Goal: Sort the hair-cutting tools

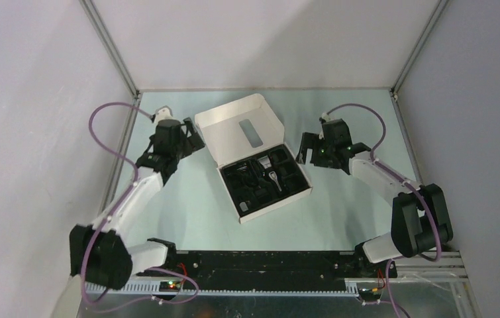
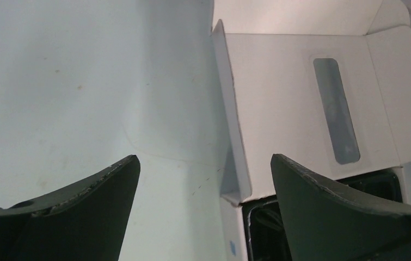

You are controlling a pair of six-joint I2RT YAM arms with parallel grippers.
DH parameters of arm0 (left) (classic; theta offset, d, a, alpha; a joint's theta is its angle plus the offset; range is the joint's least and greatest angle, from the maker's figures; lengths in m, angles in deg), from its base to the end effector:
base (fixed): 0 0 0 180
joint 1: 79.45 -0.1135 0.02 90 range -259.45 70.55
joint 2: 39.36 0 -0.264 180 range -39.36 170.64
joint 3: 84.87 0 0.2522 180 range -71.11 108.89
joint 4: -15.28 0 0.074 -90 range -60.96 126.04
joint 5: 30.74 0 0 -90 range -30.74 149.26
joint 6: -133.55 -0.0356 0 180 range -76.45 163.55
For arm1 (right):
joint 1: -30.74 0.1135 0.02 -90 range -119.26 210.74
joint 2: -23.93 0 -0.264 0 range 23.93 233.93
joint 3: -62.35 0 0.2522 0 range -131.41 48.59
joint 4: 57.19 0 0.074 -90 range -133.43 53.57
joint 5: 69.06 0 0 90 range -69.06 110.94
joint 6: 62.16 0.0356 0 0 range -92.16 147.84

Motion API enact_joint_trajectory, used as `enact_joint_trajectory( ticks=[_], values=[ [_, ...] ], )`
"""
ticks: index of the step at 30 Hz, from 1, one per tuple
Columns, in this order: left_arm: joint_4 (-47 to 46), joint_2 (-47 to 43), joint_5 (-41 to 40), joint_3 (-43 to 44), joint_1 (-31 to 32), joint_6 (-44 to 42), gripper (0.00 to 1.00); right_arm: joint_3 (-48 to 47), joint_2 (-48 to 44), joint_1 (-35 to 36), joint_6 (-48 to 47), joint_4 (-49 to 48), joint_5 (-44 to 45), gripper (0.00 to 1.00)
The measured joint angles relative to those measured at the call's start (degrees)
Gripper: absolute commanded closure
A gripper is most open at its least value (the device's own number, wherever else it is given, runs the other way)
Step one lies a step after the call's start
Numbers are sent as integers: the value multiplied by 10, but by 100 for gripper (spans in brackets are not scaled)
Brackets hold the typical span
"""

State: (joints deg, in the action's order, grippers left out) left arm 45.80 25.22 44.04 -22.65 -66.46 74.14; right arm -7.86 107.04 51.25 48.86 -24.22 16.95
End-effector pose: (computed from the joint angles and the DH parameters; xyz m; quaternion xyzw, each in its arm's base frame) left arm 0.2454 -0.0470 0.2827 -0.1958 0.8506 -0.0679 0.4832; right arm 0.2899 0.1111 0.2407 -0.0090 0.9262 0.1633 0.3396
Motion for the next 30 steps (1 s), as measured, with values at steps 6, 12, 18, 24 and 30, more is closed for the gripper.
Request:
enact_joint_trajectory(
  ticks=[6, 12, 18, 24, 30],
  values=[
    [21, 142, 32, 101, 0, 21, 5, 65, 0, -3, 47, 5, -56, 8],
    [50, 223, 49, 163, 0, 26, 7, 107, 0, 36, 71, -4, -120, 11],
    [78, 265, 47, 206, 0, 22, 10, 109, -4, 104, 72, -9, -178, 11],
    [92, 300, 33, 251, 0, 4, 14, 99, -36, 83, 49, 3, -160, 10],
    [99, 348, 21, 316, 0, -24, 20, 3, -30, 33, 16, 26, -64, 15]
  ],
)
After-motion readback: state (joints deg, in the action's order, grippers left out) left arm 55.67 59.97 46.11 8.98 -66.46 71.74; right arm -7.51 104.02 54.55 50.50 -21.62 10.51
